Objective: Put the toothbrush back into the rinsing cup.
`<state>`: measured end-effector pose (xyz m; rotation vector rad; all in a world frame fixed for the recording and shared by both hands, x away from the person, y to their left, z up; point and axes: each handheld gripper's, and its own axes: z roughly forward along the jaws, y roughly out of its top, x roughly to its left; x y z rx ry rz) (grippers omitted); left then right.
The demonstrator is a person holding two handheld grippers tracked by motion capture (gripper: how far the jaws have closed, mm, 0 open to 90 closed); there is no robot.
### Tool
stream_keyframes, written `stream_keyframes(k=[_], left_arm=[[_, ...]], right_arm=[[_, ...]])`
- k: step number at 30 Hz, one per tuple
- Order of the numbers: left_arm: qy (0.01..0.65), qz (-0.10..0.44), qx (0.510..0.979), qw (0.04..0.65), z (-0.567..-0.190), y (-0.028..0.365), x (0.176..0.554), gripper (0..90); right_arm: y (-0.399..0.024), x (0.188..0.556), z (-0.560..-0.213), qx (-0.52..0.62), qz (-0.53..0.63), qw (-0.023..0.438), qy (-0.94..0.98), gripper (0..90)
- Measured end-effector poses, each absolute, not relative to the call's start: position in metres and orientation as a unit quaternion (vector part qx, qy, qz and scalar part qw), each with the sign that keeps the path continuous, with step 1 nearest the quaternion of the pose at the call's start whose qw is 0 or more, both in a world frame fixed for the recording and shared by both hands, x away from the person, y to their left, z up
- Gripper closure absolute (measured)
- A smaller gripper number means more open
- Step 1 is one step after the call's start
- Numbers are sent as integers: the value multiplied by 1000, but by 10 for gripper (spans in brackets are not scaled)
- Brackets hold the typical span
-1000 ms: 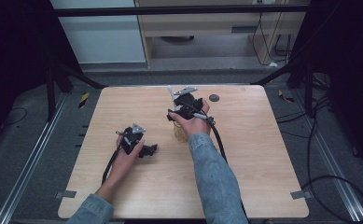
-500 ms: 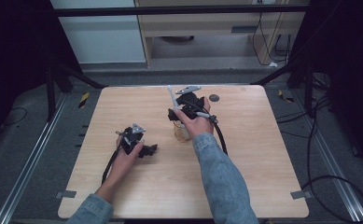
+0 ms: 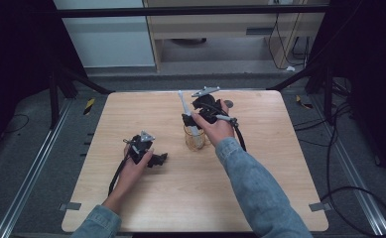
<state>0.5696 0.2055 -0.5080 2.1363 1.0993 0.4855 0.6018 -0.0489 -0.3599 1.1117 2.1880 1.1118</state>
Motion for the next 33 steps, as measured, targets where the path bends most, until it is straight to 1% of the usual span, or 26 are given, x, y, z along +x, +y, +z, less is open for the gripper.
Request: stream_keyframes(k=[5,15,19,24,33], left_arm=[[425,187,819,338,-508,205,570,0],[427,187,818,338,-508,205,569,0],[427,187,818,338,-508,205,569,0],[425,187,819,337,-508,206,568,0],[425,187,819,337,-508,206,568,0]], right_arm=[[-60,601,-360,395,404,212,798,100],[-85,590,-348,389,411,240,788,100],[-95,587,-345,399,419,244,778,99],[-109,583,-350,416,413,252,770,101],[-144,573,-361,443,409,253,757,108]])
